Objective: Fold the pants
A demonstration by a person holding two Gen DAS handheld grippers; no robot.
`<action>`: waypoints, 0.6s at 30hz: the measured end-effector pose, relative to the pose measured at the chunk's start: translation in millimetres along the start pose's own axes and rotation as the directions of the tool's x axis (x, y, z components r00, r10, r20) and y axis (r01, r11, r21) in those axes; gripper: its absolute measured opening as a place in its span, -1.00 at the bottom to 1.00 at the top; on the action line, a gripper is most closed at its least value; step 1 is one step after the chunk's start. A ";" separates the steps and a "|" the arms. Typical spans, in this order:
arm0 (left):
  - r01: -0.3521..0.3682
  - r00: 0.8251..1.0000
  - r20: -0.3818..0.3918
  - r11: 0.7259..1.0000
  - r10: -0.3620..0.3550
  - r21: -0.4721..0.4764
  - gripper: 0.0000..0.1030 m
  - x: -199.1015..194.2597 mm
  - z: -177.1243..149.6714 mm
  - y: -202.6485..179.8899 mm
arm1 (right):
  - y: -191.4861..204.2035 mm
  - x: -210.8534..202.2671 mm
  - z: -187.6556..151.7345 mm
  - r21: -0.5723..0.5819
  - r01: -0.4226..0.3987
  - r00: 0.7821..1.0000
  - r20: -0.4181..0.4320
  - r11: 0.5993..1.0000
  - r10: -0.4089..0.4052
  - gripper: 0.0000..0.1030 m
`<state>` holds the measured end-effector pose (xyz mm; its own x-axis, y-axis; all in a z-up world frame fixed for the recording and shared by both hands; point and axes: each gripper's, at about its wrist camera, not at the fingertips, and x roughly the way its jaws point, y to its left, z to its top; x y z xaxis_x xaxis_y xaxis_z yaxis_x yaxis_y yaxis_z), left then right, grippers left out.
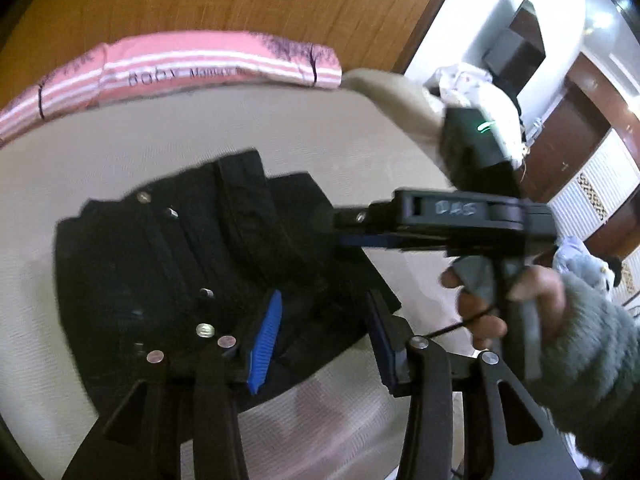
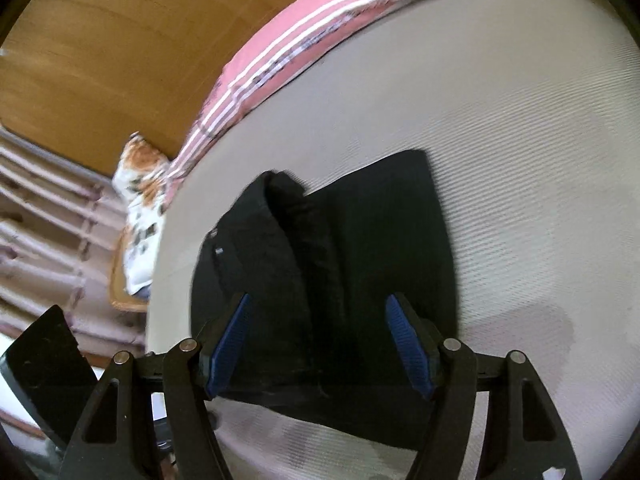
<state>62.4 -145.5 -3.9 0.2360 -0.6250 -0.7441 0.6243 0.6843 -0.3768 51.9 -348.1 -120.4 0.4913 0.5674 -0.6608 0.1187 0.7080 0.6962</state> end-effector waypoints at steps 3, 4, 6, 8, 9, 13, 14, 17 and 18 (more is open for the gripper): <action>-0.061 0.998 0.031 0.997 0.063 -0.044 -0.06 -11.4 0.2 21.4 | -3.8 12.8 4.1 -0.004 -0.046 0.998 -0.032 0.999 0.046 0.33; -0.087 0.995 0.034 0.993 0.089 -0.076 -0.06 -13.4 0.1 32.3 | -5.4 16.9 6.2 -0.003 -0.054 0.998 -0.041 0.999 0.054 0.33; -0.138 0.989 0.029 0.979 0.144 -0.147 -0.06 -16.2 -1.4 56.6 | -6.0 22.6 9.9 -0.009 -0.077 0.996 -0.052 0.997 0.076 0.33; -0.191 0.980 0.023 0.963 0.199 -0.192 -0.06 -16.4 -4.6 73.9 | -6.0 28.7 14.0 -0.023 -0.088 0.994 -0.062 0.996 0.086 0.33; -0.214 0.975 0.017 0.954 0.223 -0.208 -0.06 -16.1 -7.0 82.7 | -5.2 32.6 16.2 -0.038 -0.094 0.994 -0.065 0.995 0.092 0.33; -0.263 0.963 -0.010 0.927 0.270 -0.267 -0.06 -14.1 -20.4 108.6 | -6.3 42.5 20.0 -0.093 -0.100 0.993 -0.077 0.991 0.093 0.20; -0.265 0.962 -0.008 0.924 0.274 -0.277 -0.06 -12.0 -22.1 113.0 | -7.0 45.3 22.1 -0.102 -0.102 0.992 -0.080 0.990 0.094 0.13; -0.275 0.960 -0.015 0.926 0.281 -0.257 -0.06 -6.3 -25.5 115.6 | -8.5 53.4 28.0 -0.111 -0.149 0.986 -0.089 0.983 0.139 -0.03; -0.281 0.958 -0.020 0.928 0.285 -0.245 -0.05 -3.3 -25.9 114.5 | -9.0 56.3 29.2 -0.108 -0.160 0.984 -0.095 0.981 0.150 -0.03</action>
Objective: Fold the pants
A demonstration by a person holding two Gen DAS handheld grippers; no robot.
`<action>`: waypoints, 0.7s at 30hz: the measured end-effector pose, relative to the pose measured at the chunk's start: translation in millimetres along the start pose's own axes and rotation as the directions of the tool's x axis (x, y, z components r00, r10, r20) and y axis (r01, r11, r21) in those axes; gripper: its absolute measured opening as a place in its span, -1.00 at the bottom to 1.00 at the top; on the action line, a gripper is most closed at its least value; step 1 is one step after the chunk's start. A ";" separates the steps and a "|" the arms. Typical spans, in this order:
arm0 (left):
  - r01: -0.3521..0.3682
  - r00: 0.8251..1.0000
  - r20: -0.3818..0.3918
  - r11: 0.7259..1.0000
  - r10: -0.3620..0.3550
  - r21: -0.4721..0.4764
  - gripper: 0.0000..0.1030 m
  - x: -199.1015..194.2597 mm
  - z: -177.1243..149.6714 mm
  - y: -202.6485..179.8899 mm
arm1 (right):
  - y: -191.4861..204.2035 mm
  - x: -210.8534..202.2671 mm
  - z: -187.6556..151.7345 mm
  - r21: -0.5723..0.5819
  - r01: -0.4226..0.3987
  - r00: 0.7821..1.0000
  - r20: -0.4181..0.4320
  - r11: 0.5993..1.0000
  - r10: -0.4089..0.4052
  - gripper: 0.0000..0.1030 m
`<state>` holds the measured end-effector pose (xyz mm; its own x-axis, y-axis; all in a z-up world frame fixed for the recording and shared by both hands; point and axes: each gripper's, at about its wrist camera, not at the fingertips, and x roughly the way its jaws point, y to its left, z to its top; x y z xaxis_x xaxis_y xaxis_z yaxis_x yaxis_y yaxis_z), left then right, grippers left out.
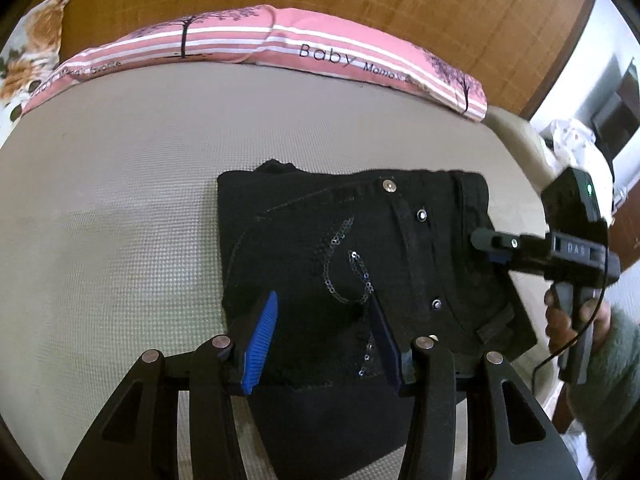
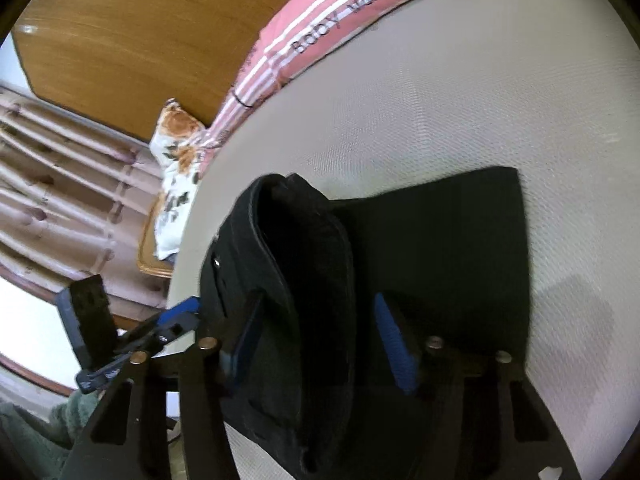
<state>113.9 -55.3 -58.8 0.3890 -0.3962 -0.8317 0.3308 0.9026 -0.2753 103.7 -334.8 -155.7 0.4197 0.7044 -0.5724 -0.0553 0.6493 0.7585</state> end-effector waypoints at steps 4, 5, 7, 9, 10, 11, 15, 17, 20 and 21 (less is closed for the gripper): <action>-0.024 1.000 -0.014 0.999 0.024 0.025 -0.04 11.1 -1.9 -2.3 | 4.9 16.1 -0.4 -0.013 -0.048 0.999 -0.024 0.999 0.048 -0.21; -0.027 1.000 -0.015 0.999 0.027 0.027 -0.04 12.9 -2.1 -2.7 | 5.5 19.0 -0.9 -0.003 -0.055 0.998 -0.025 0.999 0.055 -0.35; -0.031 0.999 -0.019 0.999 0.031 0.028 -0.04 13.9 -1.8 -3.0 | 7.5 19.0 -1.7 0.033 -0.055 0.998 -0.009 0.998 0.055 -0.50; -0.015 1.000 -0.021 1.000 0.015 0.013 -0.04 12.2 1.8 -1.9 | 18.2 10.3 -4.2 0.033 -0.046 0.999 0.019 0.998 0.045 -0.62; -0.006 1.000 -0.019 1.000 0.007 0.005 -0.04 11.0 3.5 -0.9 | 23.9 5.2 -5.0 0.031 -0.052 0.998 0.028 0.998 0.051 -0.70; 0.003 1.000 -0.015 1.000 -0.004 -0.007 -0.04 8.8 5.6 0.2 | 31.3 -1.6 -5.7 0.028 -0.057 0.998 0.039 0.998 0.056 -0.76; 0.030 0.999 0.041 1.000 -0.029 -0.007 -0.04 -5.7 14.5 -6.4 | 56.1 -26.9 -5.5 -0.002 -0.034 0.996 0.086 0.999 0.034 -0.78; 0.038 0.998 0.057 0.999 -0.039 0.015 -0.04 -9.6 18.5 -13.6 | 59.9 -39.2 -4.1 -0.010 -0.007 0.993 0.114 1.000 0.008 -0.79; 0.056 0.996 0.064 0.997 -0.060 0.050 -0.04 -9.9 22.9 -25.8 | 51.2 -55.4 -1.6 0.015 0.034 0.988 0.152 0.999 -0.036 -0.79; 0.059 0.996 0.062 0.997 -0.063 0.059 -0.04 -8.4 23.7 -29.5 | 46.7 -59.2 -0.8 0.028 0.049 0.986 0.161 0.998 -0.052 -0.79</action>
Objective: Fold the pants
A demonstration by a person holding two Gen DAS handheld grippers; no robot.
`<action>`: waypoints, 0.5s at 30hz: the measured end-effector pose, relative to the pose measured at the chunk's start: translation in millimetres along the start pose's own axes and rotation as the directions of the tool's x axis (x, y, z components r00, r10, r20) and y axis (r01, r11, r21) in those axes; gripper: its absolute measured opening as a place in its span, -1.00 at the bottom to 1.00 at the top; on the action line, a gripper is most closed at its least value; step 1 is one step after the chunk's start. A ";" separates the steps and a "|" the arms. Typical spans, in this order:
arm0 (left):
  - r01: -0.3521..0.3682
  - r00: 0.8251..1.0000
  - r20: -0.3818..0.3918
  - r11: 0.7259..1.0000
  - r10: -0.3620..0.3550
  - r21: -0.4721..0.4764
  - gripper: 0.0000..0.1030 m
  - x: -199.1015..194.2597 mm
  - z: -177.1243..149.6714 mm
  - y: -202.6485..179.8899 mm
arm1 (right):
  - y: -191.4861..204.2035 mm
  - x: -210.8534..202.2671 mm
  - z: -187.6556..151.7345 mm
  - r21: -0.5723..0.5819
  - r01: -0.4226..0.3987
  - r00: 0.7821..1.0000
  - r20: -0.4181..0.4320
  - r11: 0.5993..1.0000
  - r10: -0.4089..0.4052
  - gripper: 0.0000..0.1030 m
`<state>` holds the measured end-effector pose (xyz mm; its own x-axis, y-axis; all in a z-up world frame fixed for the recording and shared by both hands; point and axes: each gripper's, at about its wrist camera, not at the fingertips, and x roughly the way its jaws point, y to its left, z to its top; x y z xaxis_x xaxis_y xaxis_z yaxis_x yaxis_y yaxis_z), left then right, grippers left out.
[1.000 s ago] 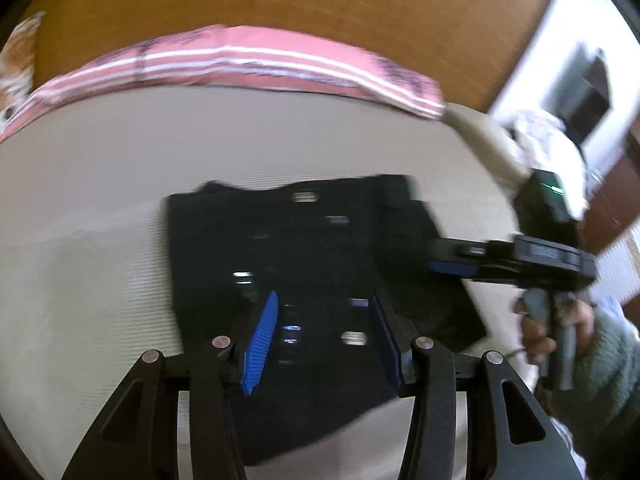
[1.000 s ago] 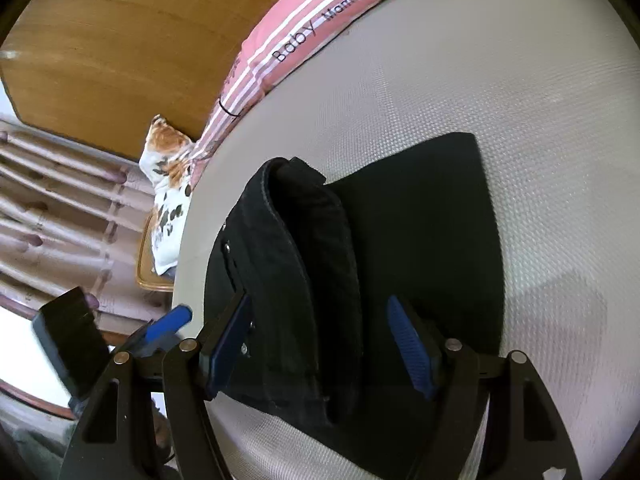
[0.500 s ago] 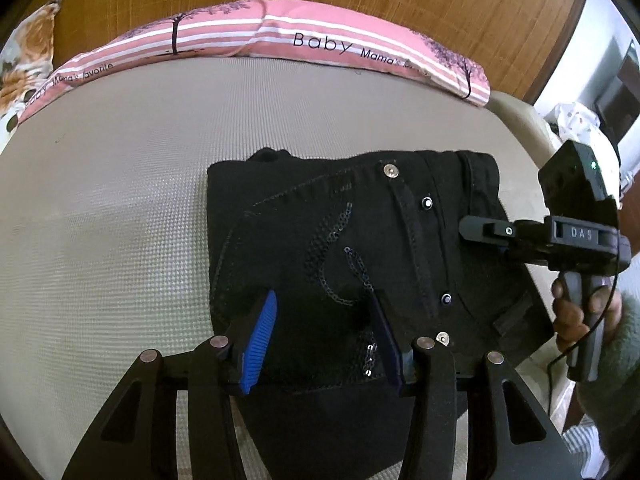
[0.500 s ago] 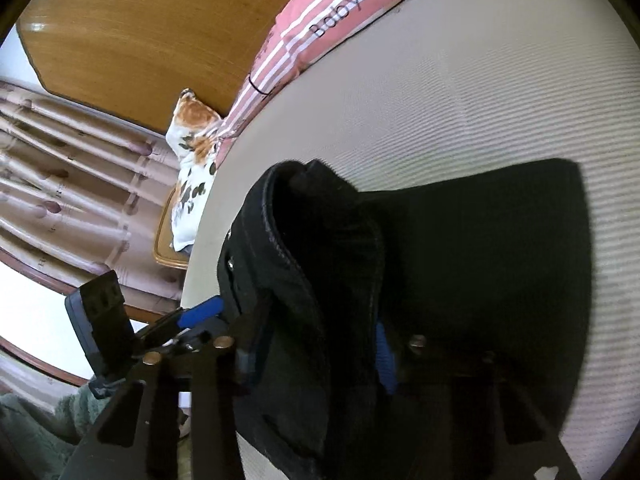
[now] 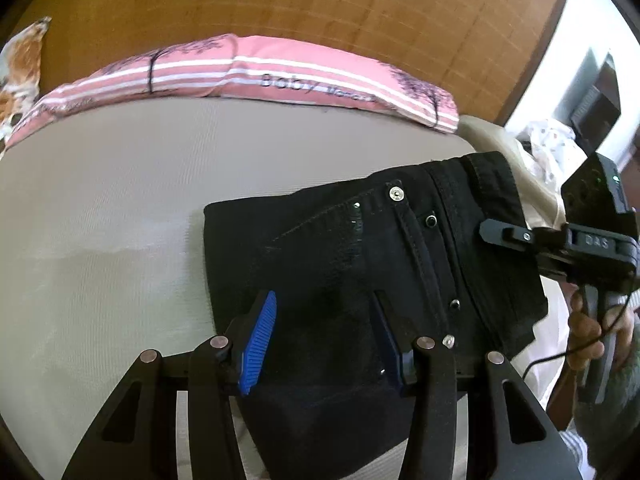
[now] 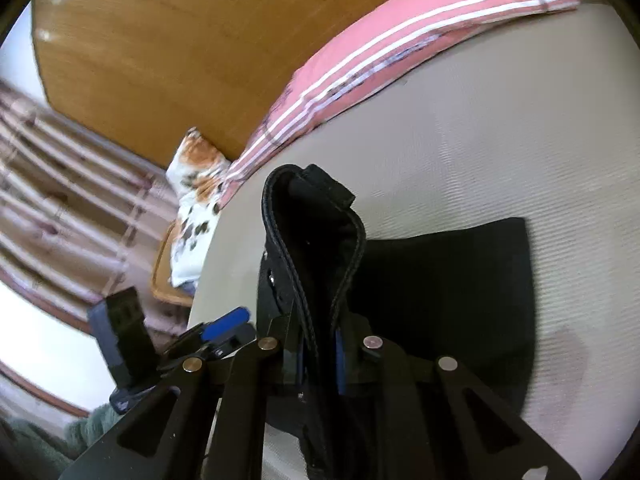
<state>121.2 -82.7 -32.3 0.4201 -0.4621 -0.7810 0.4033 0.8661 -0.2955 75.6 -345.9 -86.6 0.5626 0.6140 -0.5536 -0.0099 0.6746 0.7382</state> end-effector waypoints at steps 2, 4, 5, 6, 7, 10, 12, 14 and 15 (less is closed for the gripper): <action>0.014 1.000 -0.008 1.000 -0.014 0.013 -0.04 4.3 0.5 -6.0 | -15.2 -6.8 1.0 0.039 0.027 0.999 0.017 0.999 -0.028 -0.79; 0.023 0.999 -0.025 0.999 -0.023 0.029 -0.04 10.5 -1.4 -11.4 | -31.7 -9.7 -1.5 0.080 0.065 0.998 0.017 0.995 -0.067 -0.79; 0.023 0.999 -0.040 0.999 -0.021 0.041 -0.04 14.2 -3.7 -14.2 | -40.6 -10.5 -3.6 0.106 0.077 0.997 0.014 0.991 -0.079 -0.79; 0.027 0.998 -0.051 0.998 -0.024 0.052 -0.04 16.5 -6.1 -16.4 | -51.9 -10.8 -7.0 0.142 0.082 0.996 0.012 0.986 -0.085 -0.79; 0.033 0.998 -0.063 0.997 -0.029 0.065 -0.04 19.2 -8.7 -18.6 | -58.7 -10.7 -9.6 0.162 0.087 0.996 0.012 0.983 -0.090 -0.79; 0.039 0.994 -0.107 0.995 -0.030 0.089 -0.03 27.9 -15.6 -21.0 | -76.5 -7.4 -16.4 0.191 0.118 0.993 0.010 0.975 -0.122 -0.80; 0.029 0.990 -0.142 0.994 -0.014 0.108 -0.03 35.9 -22.9 -21.8 | -81.1 -4.2 -17.7 0.195 0.139 0.990 0.005 0.971 -0.143 -0.73; 0.017 0.989 -0.151 0.991 0.003 0.132 -0.03 39.2 -28.3 -24.0 | -76.5 -5.7 -18.8 0.186 0.163 0.986 -0.003 0.969 -0.166 -0.48; 0.013 0.989 -0.151 0.990 0.009 0.140 -0.03 39.7 -30.1 -25.1 | -72.7 -7.6 -19.9 0.183 0.182 0.983 -0.009 0.966 -0.183 -0.45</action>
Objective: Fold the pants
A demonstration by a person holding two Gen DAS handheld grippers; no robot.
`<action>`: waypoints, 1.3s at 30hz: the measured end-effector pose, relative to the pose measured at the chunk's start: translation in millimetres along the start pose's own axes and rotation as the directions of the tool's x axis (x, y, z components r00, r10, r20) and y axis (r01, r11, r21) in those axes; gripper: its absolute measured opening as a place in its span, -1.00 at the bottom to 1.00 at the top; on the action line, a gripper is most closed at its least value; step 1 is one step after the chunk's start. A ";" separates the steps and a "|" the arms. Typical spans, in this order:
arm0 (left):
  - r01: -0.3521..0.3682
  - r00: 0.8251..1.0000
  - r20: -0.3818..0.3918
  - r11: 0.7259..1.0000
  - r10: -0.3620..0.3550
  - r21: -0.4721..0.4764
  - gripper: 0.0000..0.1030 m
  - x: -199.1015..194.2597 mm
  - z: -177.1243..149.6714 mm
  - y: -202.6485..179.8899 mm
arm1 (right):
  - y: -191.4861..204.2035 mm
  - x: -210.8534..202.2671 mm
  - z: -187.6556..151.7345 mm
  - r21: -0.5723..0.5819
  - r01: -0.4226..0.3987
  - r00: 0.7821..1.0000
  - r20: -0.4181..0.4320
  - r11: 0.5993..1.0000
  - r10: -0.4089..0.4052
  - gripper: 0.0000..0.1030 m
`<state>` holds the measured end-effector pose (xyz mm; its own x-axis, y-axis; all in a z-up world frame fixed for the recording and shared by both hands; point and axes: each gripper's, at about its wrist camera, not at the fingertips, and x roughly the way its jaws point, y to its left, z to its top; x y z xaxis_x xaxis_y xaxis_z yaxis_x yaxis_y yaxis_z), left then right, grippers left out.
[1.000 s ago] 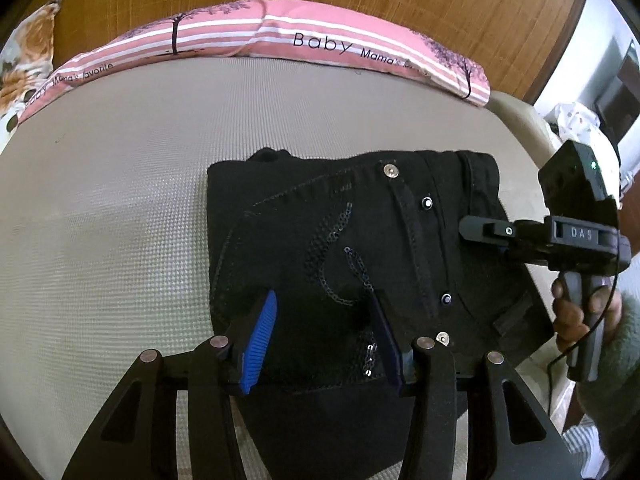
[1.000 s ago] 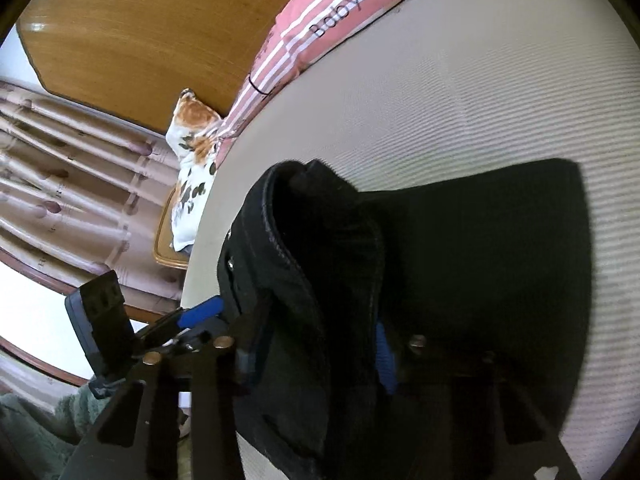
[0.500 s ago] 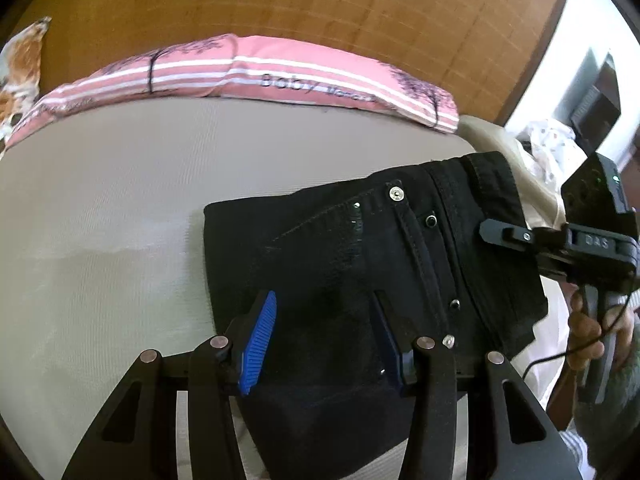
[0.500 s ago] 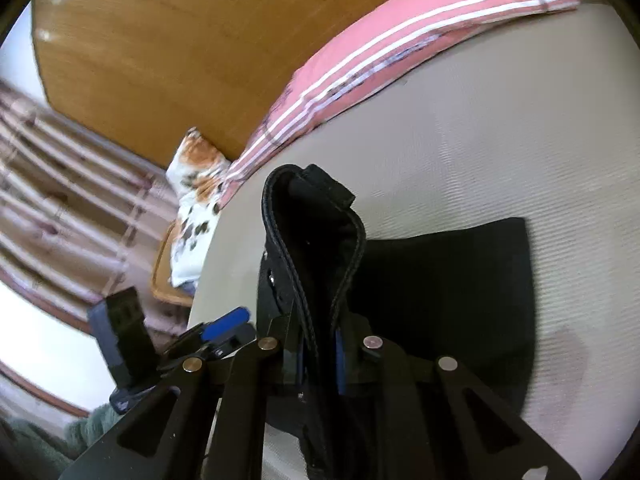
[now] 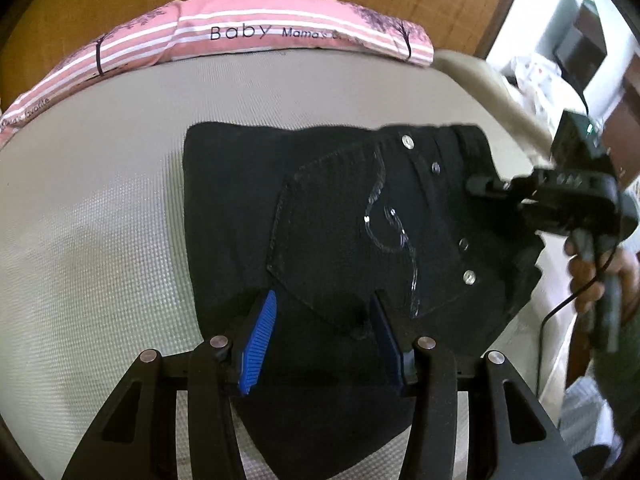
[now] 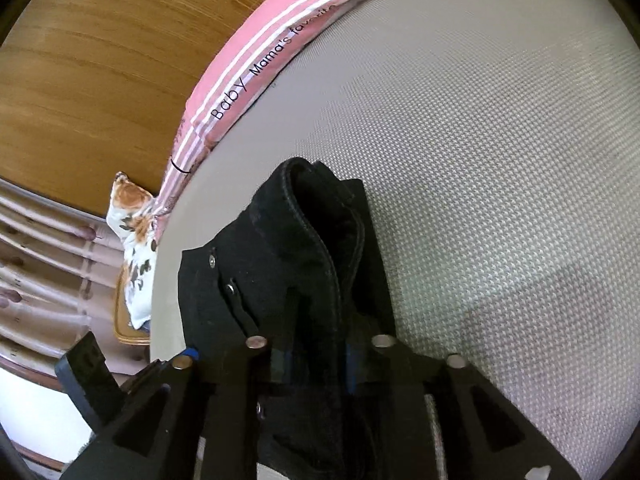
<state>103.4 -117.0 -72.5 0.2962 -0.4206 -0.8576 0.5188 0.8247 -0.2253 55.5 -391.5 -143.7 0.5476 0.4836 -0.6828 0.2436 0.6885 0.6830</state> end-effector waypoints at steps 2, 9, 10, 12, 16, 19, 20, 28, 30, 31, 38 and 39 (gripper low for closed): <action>0.002 1.000 -0.001 1.000 -0.002 0.002 -0.03 0.0 -2.2 -1.7 | 2.6 -8.5 -5.3 -0.009 0.011 1.000 0.006 1.000 -0.011 -0.43; 0.029 1.000 -0.008 0.999 -0.029 0.015 -0.03 -2.8 -12.4 -8.4 | 1.6 -45.4 -32.3 -0.003 0.004 1.000 0.016 1.000 -0.004 -0.43; 0.028 1.000 -0.009 0.999 -0.028 0.018 -0.03 -2.7 -14.2 -9.2 | 2.1 -50.7 -37.0 -0.002 -0.007 1.000 0.021 1.000 0.007 -0.43; 0.025 1.000 -0.009 0.999 -0.025 0.021 -0.03 -2.5 -16.5 -10.7 | 7.1 -56.5 -43.9 -0.020 -0.018 0.999 0.032 1.000 0.018 -0.43; 0.025 1.000 -0.014 1.000 -0.025 0.017 -0.02 -1.6 -18.4 -11.4 | 10.4 -50.9 -48.6 -0.051 0.024 1.000 0.019 0.998 -0.023 -0.70; 0.027 0.999 -0.017 0.999 -0.027 0.022 -0.01 -2.5 -19.3 -12.2 | 11.9 -51.5 -50.7 -0.063 0.055 0.998 0.032 0.996 -0.053 -0.78; 0.033 0.999 -0.019 0.999 -0.033 0.021 -0.01 -3.2 -19.8 -11.8 | 14.3 -56.3 -52.1 -0.070 0.054 0.998 0.045 0.996 -0.051 -0.80; 0.065 0.997 -0.046 0.997 -0.062 0.045 -0.02 -6.9 -34.4 -9.7 | 7.8 -56.7 -66.6 -0.100 0.146 0.989 0.053 0.984 -0.141 -0.83; 0.069 0.997 -0.044 0.997 -0.067 0.037 -0.01 -5.3 -36.5 -8.3 | -1.6 -47.4 -67.8 -0.078 0.156 0.987 0.044 0.985 -0.153 -0.83; 0.070 0.997 -0.046 0.997 -0.068 0.031 -0.01 -4.2 -36.2 -7.8 | -2.7 -46.8 -66.8 -0.069 0.152 0.988 0.043 0.986 -0.150 -0.83; 0.021 0.999 -0.041 0.999 -0.019 0.046 -0.01 -5.9 -33.7 -14.5 | 3.1 -47.3 -62.5 -0.085 0.207 0.978 0.045 0.975 -0.204 -0.52; 0.010 0.999 -0.037 0.999 -0.008 0.051 -0.01 -7.1 -33.7 -16.1 | 6.7 -49.2 -62.3 -0.085 0.218 0.975 0.050 0.972 -0.214 -0.47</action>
<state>65.9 -114.6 -78.4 0.2624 -0.4128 -0.8722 0.5620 0.8001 -0.2096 -19.7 -377.0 -121.7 0.5222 0.2971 -0.7994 0.2885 0.8205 0.4934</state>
